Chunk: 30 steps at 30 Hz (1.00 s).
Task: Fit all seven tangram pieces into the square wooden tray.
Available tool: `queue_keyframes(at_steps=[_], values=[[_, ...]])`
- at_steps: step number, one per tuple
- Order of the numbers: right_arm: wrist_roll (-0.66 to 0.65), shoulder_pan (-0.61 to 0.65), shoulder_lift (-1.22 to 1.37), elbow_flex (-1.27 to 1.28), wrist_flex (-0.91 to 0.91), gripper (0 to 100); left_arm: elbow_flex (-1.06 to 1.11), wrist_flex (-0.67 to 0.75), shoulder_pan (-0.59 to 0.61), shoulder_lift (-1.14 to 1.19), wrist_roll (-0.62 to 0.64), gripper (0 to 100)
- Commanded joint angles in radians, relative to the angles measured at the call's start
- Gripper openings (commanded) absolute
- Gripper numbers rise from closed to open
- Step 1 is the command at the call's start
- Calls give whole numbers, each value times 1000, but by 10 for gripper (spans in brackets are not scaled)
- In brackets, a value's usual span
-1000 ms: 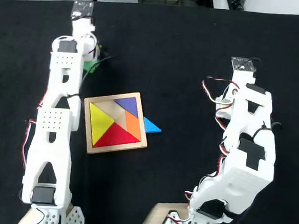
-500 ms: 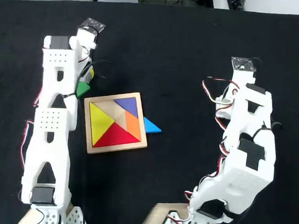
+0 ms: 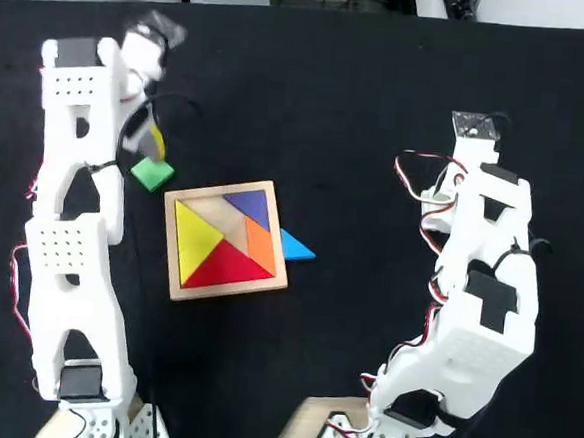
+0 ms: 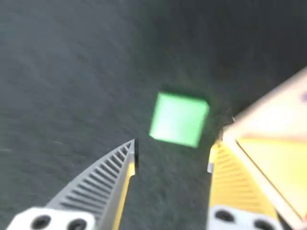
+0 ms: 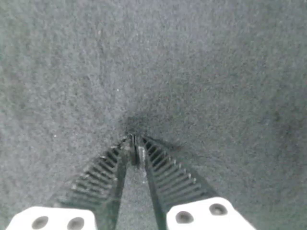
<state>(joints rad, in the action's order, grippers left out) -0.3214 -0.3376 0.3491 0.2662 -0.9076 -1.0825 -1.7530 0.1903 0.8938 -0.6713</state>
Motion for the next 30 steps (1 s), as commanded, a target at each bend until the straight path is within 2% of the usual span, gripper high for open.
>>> queue_keyframes(at_steps=[1, 11, 18, 22, 30], values=[[-8, 37, -42, 2, 14, 11, 151, 77, -15, -98, -40, 248], [-8, 37, -42, 2, 14, 11, 206, 206, -45, 15, -48, 249], [-8, 37, -42, 2, 14, 11, 211, 198, -61, 29, -49, 249], [-8, 37, -42, 2, 14, 11, 231, 196, -62, 41, -100, 249], [-8, 37, -42, 2, 14, 11, 271, 253, -36, 43, -100, 249]])
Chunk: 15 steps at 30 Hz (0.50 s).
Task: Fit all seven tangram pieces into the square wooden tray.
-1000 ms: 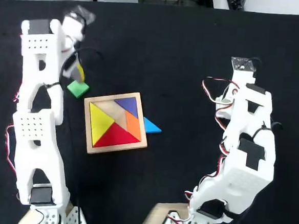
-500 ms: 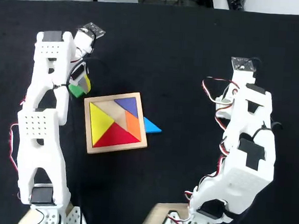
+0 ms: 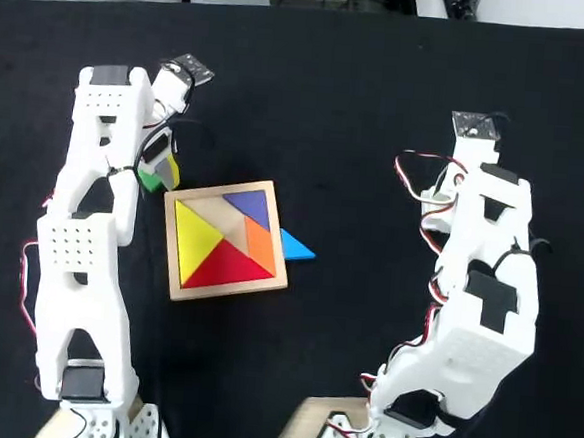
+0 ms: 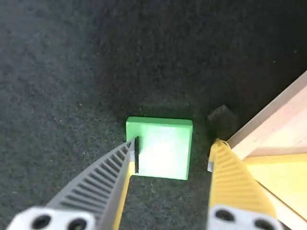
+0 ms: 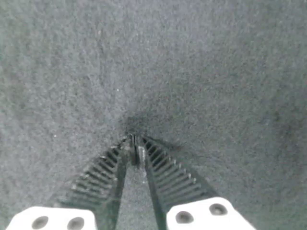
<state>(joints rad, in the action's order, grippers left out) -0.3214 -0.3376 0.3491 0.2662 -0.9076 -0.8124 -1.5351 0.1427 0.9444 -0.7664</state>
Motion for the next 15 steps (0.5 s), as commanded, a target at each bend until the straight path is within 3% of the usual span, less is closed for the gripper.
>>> queue_keyframes(at_steps=[1, 10, 15], values=[[-8, 37, -42, 2, 14, 11, 2, 46, 15, -5, -5, 249], [-8, 37, -42, 2, 14, 11, -101, 17, 31, 103, -3, 248], [-8, 37, -42, 2, 14, 11, -232, -63, 24, 118, -3, 168]])
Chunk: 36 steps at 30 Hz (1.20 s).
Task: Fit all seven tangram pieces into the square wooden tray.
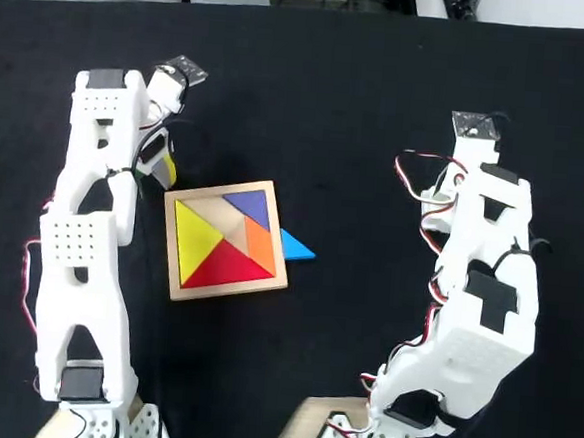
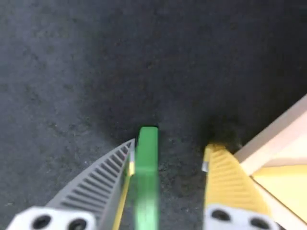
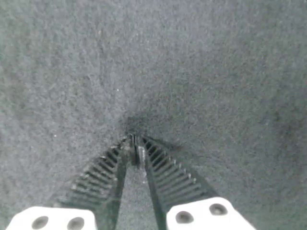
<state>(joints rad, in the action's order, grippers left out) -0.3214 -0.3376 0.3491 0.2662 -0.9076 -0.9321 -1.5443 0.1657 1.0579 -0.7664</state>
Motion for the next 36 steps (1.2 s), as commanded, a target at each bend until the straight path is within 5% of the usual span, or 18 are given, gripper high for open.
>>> queue_keyframes(at_steps=[1, 17, 23, 28, 32, 36], values=[[-8, 37, -42, 2, 14, 11, -143, -71, -1, 5, -3, 149], [-8, 37, -42, 2, 14, 11, -295, -219, -31, 8, 2, 29], [-8, 37, -42, 2, 12, 11, -255, -219, -74, -184, 437, 29], [-8, 37, -42, 2, 11, 11, 61, -219, -145, -517, 766, 29], [-8, 37, -42, 2, 9, 11, 372, -203, -260, -767, 809, 29], [-8, 37, -42, 2, 9, 11, 627, -40, -321, -847, 807, 29]])
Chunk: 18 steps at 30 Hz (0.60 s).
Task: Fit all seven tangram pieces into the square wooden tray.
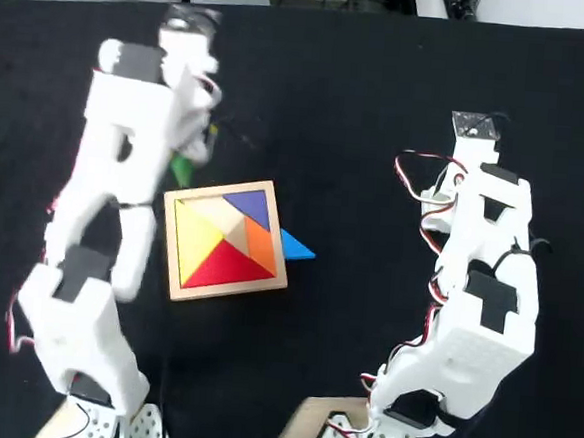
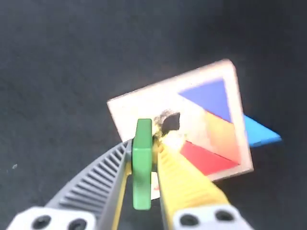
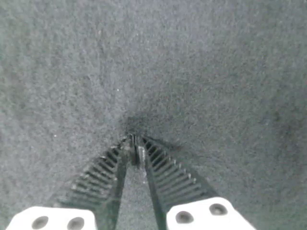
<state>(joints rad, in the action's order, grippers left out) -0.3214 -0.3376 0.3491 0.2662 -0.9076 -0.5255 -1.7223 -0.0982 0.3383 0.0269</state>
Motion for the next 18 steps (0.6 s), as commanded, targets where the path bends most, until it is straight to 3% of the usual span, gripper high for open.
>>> queue_keyframes(at_steps=[1, 5, 18], values=[[-8, 37, -42, 2, 9, 11, 262, 183, -58, -126, 14, 29], [-8, 37, -42, 2, 9, 11, 361, 305, -71, -84, 17, 29], [-9, 37, -42, 2, 14, 11, 366, 316, -156, 66, 23, 29]])
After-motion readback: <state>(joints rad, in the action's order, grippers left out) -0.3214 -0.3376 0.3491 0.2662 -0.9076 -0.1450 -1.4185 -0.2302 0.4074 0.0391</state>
